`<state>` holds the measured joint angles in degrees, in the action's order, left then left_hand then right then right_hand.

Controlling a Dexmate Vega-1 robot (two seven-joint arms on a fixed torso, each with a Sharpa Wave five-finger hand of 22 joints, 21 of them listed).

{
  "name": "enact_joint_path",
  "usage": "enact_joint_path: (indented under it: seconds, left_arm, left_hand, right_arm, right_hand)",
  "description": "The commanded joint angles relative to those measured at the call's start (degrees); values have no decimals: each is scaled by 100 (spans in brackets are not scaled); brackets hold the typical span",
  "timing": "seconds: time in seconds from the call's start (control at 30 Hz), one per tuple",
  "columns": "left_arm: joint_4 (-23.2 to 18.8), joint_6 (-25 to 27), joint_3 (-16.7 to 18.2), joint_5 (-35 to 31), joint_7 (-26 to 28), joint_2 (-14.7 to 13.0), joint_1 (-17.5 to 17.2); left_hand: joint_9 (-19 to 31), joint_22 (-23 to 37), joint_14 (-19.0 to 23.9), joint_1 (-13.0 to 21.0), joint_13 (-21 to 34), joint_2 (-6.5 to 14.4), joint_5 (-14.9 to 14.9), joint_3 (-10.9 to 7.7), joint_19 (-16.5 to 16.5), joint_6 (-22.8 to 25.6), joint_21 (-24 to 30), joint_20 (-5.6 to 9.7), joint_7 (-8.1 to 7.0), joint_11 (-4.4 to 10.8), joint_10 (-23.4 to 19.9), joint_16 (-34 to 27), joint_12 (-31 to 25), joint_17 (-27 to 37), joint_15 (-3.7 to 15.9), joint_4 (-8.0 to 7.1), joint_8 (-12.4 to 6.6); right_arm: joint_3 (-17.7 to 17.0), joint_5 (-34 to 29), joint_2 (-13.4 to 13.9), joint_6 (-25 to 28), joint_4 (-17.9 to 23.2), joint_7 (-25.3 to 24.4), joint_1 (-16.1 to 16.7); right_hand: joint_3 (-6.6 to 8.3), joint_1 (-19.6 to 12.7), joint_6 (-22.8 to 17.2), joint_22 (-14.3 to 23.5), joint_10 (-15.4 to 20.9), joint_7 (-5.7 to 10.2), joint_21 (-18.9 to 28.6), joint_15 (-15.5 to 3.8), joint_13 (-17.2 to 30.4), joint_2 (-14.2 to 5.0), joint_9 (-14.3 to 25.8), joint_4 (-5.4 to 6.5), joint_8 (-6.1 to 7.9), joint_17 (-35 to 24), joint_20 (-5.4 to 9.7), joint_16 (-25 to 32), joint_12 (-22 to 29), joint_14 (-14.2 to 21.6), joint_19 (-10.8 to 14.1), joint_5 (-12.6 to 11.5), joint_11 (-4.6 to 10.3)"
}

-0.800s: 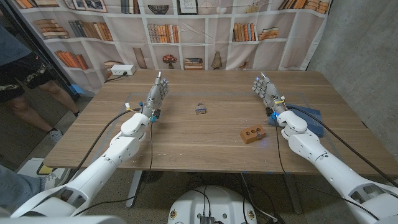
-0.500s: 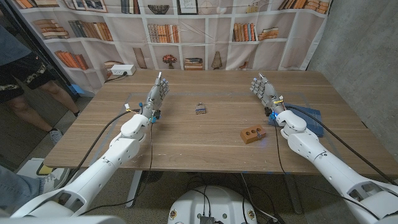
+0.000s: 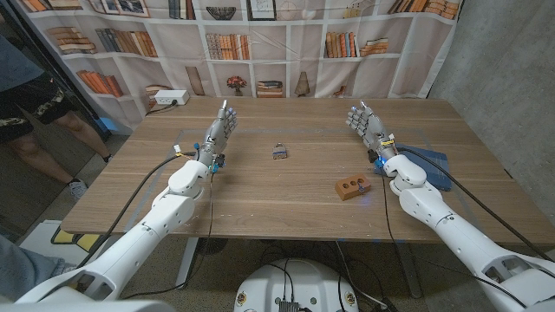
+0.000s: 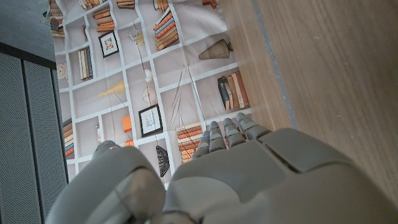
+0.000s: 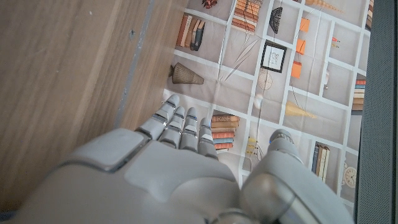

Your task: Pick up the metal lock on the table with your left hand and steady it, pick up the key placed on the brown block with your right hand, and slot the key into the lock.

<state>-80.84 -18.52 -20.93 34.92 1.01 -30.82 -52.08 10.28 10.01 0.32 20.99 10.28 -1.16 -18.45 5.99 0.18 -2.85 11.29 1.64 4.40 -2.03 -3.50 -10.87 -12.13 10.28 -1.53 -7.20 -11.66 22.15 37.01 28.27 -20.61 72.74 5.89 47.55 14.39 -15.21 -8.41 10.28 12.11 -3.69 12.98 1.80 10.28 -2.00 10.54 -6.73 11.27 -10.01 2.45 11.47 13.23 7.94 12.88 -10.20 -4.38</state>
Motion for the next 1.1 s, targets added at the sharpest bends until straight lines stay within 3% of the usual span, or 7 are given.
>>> enact_joint_path:
  seconds: [0.03, 0.57, 1.1]
  left_arm:
    - [-178, -209, -16, -97, -66, -39, -110]
    - [-446, -278, -104, -520, -158, -330, -91]
    - [-666, -294, -101, -767, -72, -481, -181]
  left_hand:
    - [27, 24, 52, 42, 29, 24, -37, 3, 42, 72, 41, 21, 16, 10, -65, -56, -28, 9, -12, 8, -31]
    - [29, 21, 260, 241, 30, 175, -62, -64, 168, 249, 72, -8, -22, 51, -243, -88, -58, 3, 24, 86, -65]
    - [31, 20, 516, 480, 32, 270, -57, -104, 373, 531, 107, -24, -57, 59, -509, -102, -93, 1, 67, 190, -111]
  right_arm:
    - [-19, -4, 43, -246, 116, 171, 100]
    - [-65, -56, 225, -127, 598, -62, 409]
    - [-234, -197, 407, -434, 1104, -312, 862]
  right_hand:
    - [11, -81, -51, 17, 44, 24, 41, 0, 10, 8, 22, -41, 41, -20, 128, 12, 46, 69, 50, -14, -28]
    - [-7, -73, -80, 17, 56, 19, 20, 27, 11, 19, 23, -41, 41, -24, 106, -8, 31, 76, 47, -13, -42]
    - [-6, -103, -137, 18, 112, 36, 10, 18, 11, 2, 23, -53, 50, -23, 98, -17, 31, 118, 81, -17, -33]
